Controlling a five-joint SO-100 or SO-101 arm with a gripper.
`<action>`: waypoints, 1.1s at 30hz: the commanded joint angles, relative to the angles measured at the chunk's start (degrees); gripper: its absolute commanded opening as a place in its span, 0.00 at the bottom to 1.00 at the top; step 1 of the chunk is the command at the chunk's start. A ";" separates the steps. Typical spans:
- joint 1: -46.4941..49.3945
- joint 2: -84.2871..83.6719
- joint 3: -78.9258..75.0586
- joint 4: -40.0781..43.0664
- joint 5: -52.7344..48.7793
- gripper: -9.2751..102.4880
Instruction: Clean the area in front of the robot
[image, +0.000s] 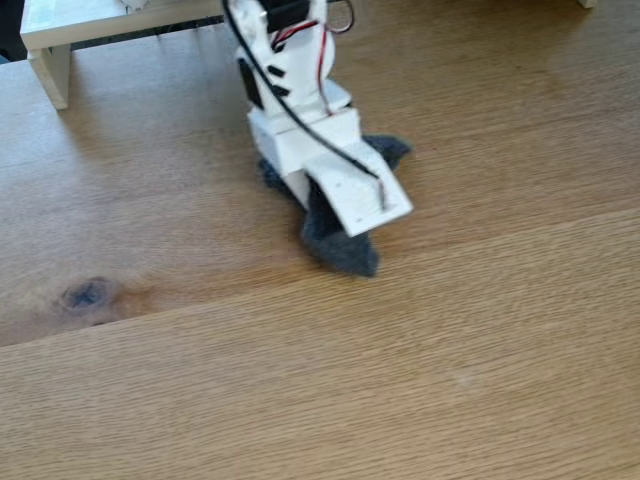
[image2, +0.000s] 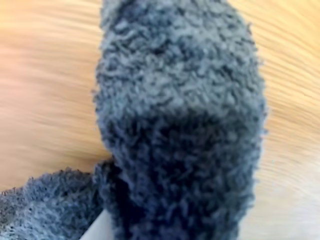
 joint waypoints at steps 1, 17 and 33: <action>-2.37 4.04 -1.14 -6.15 3.87 0.08; 24.43 -15.73 -1.05 -14.15 -8.00 0.08; 30.59 -3.43 -1.05 6.86 -4.31 0.08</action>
